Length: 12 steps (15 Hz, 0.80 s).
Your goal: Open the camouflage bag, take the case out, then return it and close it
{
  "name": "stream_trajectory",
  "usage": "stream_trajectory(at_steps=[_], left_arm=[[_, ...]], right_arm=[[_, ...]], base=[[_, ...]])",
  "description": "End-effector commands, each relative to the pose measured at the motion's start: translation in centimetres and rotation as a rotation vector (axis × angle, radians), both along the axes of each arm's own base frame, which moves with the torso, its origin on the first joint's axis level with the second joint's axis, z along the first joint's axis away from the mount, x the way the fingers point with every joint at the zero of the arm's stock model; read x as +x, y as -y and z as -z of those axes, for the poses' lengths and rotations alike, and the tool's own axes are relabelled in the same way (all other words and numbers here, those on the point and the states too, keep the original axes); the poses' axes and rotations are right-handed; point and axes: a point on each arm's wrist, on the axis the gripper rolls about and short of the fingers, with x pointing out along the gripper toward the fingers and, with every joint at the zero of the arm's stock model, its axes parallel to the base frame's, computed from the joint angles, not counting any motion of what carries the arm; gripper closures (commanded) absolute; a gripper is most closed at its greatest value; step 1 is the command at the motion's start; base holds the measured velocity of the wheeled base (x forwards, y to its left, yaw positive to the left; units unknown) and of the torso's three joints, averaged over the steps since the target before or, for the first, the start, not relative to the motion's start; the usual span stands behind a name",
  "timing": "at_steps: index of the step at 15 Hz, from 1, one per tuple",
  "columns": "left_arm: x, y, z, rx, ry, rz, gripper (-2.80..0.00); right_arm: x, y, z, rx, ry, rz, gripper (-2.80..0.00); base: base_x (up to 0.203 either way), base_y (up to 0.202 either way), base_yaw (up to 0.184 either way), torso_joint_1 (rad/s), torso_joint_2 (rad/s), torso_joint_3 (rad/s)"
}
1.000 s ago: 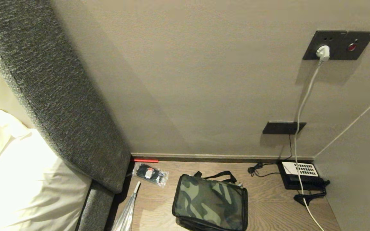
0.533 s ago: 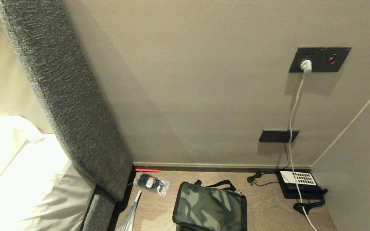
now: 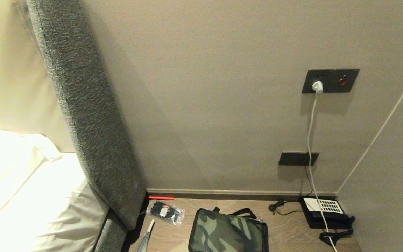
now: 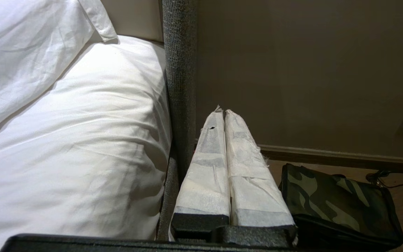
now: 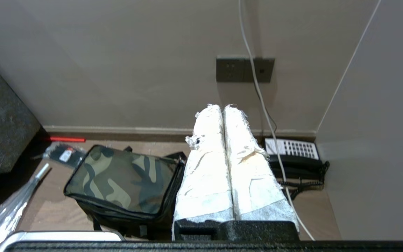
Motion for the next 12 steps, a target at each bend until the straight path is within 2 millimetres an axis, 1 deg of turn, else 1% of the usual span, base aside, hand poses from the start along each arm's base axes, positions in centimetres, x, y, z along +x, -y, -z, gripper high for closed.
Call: stream_trajectory(at_steps=[1,5,12], left_arm=[[0.01,0.0,0.04,-0.001,-0.001,-0.001,0.0],[0.01,0.0,0.04,0.01,-0.001,0.001,0.0],[0.01,0.0,0.07,0.013,-0.004,-0.001,0.0]], right_arm=[[0.02,0.0,-0.02,0.0,-0.001,0.0,0.0],[0.02,0.0,-0.02,0.0,-0.001,0.0,0.0],[0.02,0.0,-0.02,0.0,-0.001,0.0,0.0]], base=[[0.0,0.0,0.0,0.003,0.01,0.198],[0.0,0.0,0.0,0.0,0.0,0.162],[0.0,0.0,0.0,0.001,0.0,0.012]])
